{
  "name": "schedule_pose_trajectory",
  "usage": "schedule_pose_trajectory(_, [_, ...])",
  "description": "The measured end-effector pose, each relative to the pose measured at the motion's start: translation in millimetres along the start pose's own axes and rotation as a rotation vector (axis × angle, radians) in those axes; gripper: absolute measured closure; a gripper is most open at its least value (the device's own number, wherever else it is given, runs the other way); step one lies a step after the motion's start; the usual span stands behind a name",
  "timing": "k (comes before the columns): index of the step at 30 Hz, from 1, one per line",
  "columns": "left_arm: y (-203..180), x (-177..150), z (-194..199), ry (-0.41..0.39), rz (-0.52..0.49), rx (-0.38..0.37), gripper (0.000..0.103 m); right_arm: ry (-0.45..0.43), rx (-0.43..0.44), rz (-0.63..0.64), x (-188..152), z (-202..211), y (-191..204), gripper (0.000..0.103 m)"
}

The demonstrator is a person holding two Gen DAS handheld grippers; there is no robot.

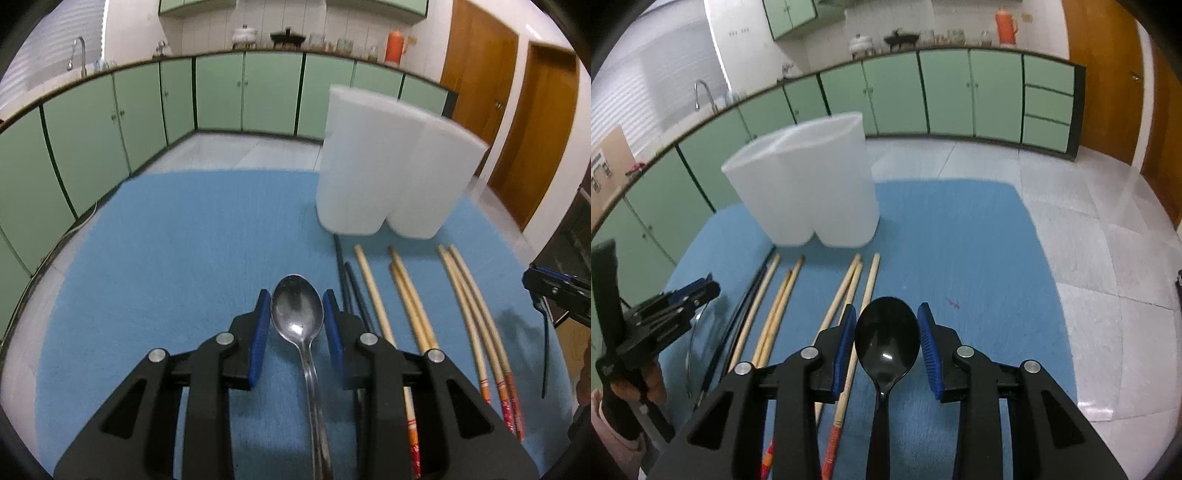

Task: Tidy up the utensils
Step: 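Lift both spoons and lower them into the white utensil holder compartments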

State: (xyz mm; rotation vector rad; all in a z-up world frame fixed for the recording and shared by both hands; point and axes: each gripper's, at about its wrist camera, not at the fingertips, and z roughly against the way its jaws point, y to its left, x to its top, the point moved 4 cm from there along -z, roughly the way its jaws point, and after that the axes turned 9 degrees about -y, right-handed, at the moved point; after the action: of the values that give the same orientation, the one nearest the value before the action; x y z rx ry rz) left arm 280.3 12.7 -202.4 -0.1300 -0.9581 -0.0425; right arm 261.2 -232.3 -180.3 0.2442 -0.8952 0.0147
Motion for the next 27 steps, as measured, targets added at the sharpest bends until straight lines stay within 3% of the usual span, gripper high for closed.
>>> schedule_pose_trajectory(15, [2, 28, 54, -0.238, 0.05, 0.019, 0.076, -0.207, 0.046, 0.033, 46, 31, 25, 0.07])
schedule_pose_trajectory(27, [-3, 100, 85, -0.444, 0.074, 0.016, 0.076, -0.39, 0.065, 0.004, 109, 35, 32, 0.07])
